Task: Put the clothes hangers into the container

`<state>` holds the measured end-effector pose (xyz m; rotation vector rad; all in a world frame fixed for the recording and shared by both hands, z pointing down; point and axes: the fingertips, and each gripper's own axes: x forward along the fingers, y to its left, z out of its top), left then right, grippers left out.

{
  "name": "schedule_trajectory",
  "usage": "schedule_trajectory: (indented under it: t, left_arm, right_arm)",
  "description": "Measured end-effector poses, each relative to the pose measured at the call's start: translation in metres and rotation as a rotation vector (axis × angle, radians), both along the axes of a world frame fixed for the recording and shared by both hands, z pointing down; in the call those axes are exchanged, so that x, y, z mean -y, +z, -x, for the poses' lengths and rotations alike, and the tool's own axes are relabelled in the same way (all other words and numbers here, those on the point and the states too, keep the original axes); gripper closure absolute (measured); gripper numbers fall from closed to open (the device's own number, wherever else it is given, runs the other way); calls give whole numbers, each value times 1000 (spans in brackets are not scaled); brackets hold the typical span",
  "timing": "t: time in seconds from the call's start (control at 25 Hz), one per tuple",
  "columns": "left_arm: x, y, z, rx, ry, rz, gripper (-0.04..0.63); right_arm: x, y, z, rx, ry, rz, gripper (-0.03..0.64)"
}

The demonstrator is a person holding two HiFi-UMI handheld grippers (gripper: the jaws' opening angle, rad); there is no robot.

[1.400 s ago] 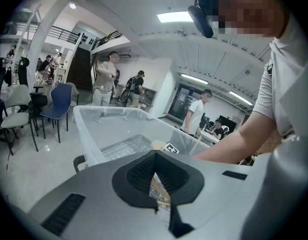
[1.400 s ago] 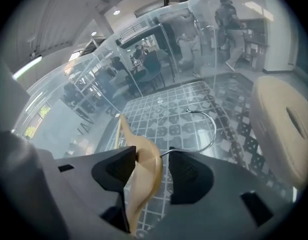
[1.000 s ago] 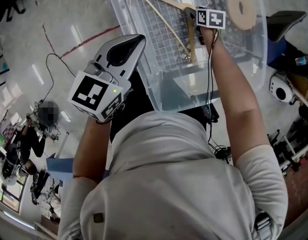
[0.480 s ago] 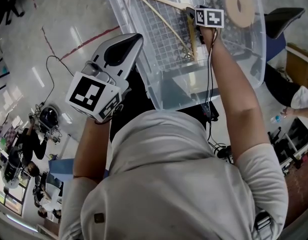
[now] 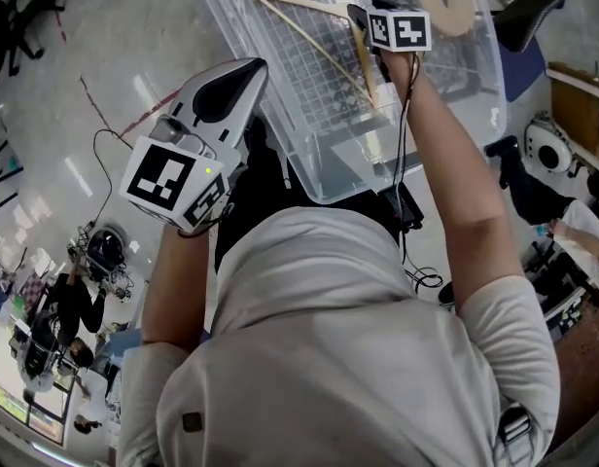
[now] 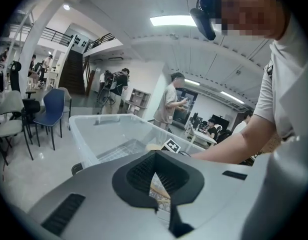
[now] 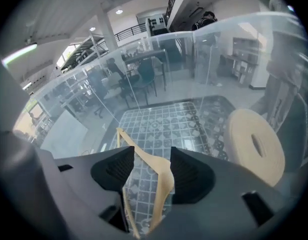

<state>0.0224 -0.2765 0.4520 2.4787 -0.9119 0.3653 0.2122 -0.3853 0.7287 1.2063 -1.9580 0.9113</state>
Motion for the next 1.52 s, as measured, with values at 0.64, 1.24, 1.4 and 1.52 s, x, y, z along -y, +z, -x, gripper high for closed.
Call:
schedule_trajectory:
  t: [0.64,1.24,1.4,1.52]
  left_arm:
    - [-52,-60,32,-37,128,-115,578]
    - [-118,-143,65,-118,233,-276,578]
    - [-129,-165,80,-133,243,-345,578]
    - [-139,-174,88,-139,249,-361,578]
  right_arm:
    - [-87,-228,62,154,28,-368,572]
    - [-216,-390,133,98,11,-712,595]
    - [-246,-415,152,120,26,-764,597]
    - [-266,-431,159,113,37,-803,597]
